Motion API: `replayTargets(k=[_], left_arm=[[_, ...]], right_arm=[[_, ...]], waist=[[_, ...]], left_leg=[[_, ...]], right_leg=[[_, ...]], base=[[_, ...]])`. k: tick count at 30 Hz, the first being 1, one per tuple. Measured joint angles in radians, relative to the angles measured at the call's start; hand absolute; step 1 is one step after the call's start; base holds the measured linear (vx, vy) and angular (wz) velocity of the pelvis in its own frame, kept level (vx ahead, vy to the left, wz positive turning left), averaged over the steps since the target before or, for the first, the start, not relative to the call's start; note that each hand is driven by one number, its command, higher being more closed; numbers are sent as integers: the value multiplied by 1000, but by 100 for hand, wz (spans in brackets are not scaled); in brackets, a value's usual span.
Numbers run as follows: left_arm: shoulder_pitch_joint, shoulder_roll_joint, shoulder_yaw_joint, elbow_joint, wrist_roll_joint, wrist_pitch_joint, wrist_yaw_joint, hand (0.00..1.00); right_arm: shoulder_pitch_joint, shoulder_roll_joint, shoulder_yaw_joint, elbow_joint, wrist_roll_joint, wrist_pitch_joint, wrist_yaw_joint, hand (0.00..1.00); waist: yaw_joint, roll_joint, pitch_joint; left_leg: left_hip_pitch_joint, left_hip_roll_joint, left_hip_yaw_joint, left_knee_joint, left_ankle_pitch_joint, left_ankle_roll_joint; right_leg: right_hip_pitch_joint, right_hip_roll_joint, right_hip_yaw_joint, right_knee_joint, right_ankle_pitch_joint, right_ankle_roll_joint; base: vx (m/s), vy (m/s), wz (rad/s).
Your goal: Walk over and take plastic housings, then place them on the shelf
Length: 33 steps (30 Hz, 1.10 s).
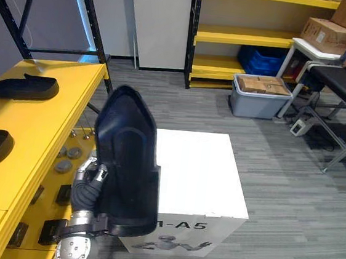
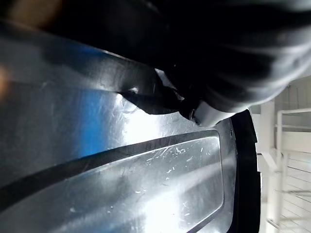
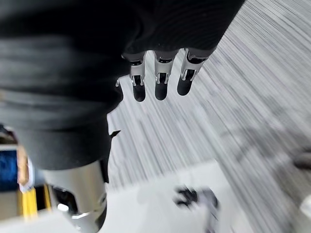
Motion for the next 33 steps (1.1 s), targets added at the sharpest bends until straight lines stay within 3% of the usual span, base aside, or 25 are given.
replayTargets(k=[11, 15, 16, 17, 19, 21, 22, 23, 25, 26, 28, 30, 33], left_arm=[[-1, -2, -48, 0, 19, 0, 2, 100], [-26, 1, -109, 3, 17, -1, 1, 100], [-33, 2, -125, 7, 16, -2, 3, 100], [-65, 10, -130, 31, 13, -4, 5, 100], [-120, 30, -145, 64, 3, -2, 5, 100], [-185, 47, -173, 90, -4, -5, 6, 100], [-211, 49, -182, 103, -4, -5, 7, 100], [-278, 48, -203, 142, -5, -8, 13, 100], [-382, 34, -247, 206, -4, -8, 29, 100], [-445, 11, -283, 238, -4, -7, 40, 100], [-492, 12, -321, 239, -5, -13, 53, 100], [-487, 33, -324, 241, -6, -18, 74, 100], [-487, 41, -325, 241, -6, -23, 76, 100]], right_arm=[[-34, 3, 81, 59, -2, 4, 5, 0], [-122, -28, 136, 120, -2, 6, -20, 0], [-155, -37, 145, 136, -7, 7, -25, 0], [-185, -42, 146, 159, -24, 6, -32, 0], [-206, -53, 148, 176, -37, 7, -41, 0], [-197, -60, 148, 195, -45, 10, -45, 0], [-189, -61, 148, 195, -45, 12, -47, 0], [-175, -61, 141, 201, -45, 15, -53, 0], [-156, -70, 116, 207, -45, 18, -64, 0], [-153, -84, 96, 209, -44, 21, -73, 0], [-151, -77, 86, 217, -43, 21, -83, 0], [-169, -65, 89, 237, -42, 20, -88, 0], [-170, -42, 106, 249, -43, 20, -91, 0]], waist=[[39, 2, -1], [61, 11, 17], [63, 19, 18], [69, -8, 26], [68, -3, 38], [48, 6, 24], [41, 8, 22], [12, 11, 14], [-33, 29, -6], [-49, 59, -16], [-55, 51, -25], [-25, 45, -26], [-22, 42, -23]], left_leg=[[23, -6, -30, 1, 22, 3], [-13, -12, -116, 18, 49, -10], [-60, -5, -108, 47, 9, -11], [-97, -1, -32, 110, -50, 5], [-172, 45, 62, 371, -107, 45], [-134, 138, 174, 575, -248, 31], [-111, 163, 206, 589, -266, 20], [-66, 219, 282, 593, -290, 7], [-17, 292, 394, 542, -272, -4], [-8, 281, 413, 445, -262, -69], [-12, 215, 430, 328, -256, -82], [-7, 174, 419, 305, -245, -68], [-15, 164, 402, 313, -246, -67]], right_leg=[[25, -4, -18, 22, -6, -1], [13, -10, -104, 75, -27, -10], [-13, -10, -129, 82, -20, -20], [-38, -30, -153, 63, -8, -32], [-54, -47, -190, 77, -5, -37], [-51, -59, -233, 84, -1, -34], [-49, -64, -250, 85, 1, -32], [-51, -82, -301, 98, 2, -30], [-50, -113, -394, 127, 11, -16], [-53, -131, -459, 139, 21, -1], [-51, -173, -547, 135, 50, 19], [-32, -203, -566, 127, 83, 13], [8, -215, -610, 122, 128, -3]], base=[[-36, -6, 7], [-94, -33, 67], [-169, 4, 51], [-179, 6, 53], [-104, 18, 48], [-14, 76, 53], [4, 136, 85], [17, 169, 108], [41, 203, 158], [28, 294, 177], [20, 347, 146], [21, 262, 70], [-3, 157, 63]])
